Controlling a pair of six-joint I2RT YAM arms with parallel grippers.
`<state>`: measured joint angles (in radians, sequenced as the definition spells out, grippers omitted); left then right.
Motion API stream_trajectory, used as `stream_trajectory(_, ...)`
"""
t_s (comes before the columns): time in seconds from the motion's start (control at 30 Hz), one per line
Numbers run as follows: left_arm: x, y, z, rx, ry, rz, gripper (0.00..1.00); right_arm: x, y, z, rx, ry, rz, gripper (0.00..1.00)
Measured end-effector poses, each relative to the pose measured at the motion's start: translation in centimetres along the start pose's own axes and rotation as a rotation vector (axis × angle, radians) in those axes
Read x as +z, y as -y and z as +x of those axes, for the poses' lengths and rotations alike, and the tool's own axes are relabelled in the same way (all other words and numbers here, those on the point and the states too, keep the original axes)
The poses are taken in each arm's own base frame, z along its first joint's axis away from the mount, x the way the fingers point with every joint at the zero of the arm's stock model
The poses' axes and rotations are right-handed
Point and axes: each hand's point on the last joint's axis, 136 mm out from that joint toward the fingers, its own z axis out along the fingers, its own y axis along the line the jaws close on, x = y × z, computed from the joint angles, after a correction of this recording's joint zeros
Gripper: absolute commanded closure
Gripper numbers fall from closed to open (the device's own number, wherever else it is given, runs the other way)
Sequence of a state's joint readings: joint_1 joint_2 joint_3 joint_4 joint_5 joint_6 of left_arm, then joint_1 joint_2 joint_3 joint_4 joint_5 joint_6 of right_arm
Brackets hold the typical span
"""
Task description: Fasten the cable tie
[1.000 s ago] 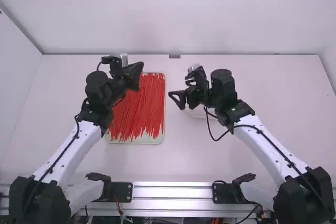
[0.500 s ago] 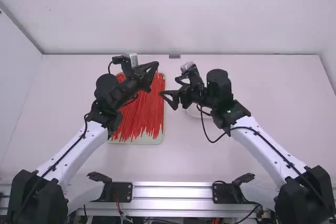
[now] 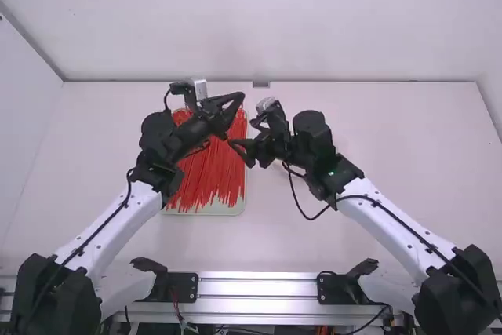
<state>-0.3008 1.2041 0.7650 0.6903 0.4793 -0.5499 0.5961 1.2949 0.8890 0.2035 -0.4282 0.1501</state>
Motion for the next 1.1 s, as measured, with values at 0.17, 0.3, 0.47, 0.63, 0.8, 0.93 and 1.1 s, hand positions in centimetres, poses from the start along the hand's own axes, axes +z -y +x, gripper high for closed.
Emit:
stream_trajectory(0.17,0.1,0.5,0.2,0.001,-0.009,0.021,0.98,-0.1,0.2,-0.1,0.003,0.003,0.008,0.50)
stream_trajectory(0.3,0.4,1.6,0.5,0.004,-0.009,0.052,0.98,-0.1,0.2,-0.1,0.001,0.004,0.008,0.53)
stream_trajectory(0.47,0.5,1.8,0.6,0.002,-0.006,0.047,0.98,0.0,-0.1,0.0,-0.002,0.002,0.000,0.69)
stream_trajectory(0.63,0.5,1.0,0.5,0.008,0.004,0.004,0.98,-0.1,0.2,-0.1,0.005,0.004,0.008,0.72)
stream_trajectory(0.8,0.5,0.7,0.3,0.021,0.015,-0.015,0.98,-0.1,0.4,-0.1,0.007,0.003,0.012,0.76)
stream_trajectory(0.93,0.5,0.6,0.3,0.033,0.017,-0.018,0.98,-0.1,0.4,-0.1,0.007,0.002,0.012,0.87)
stream_trajectory(1.1,0.5,0.4,0.1,0.047,0.025,-0.031,0.98,-0.1,0.4,0.0,0.010,0.002,0.014,1.00)
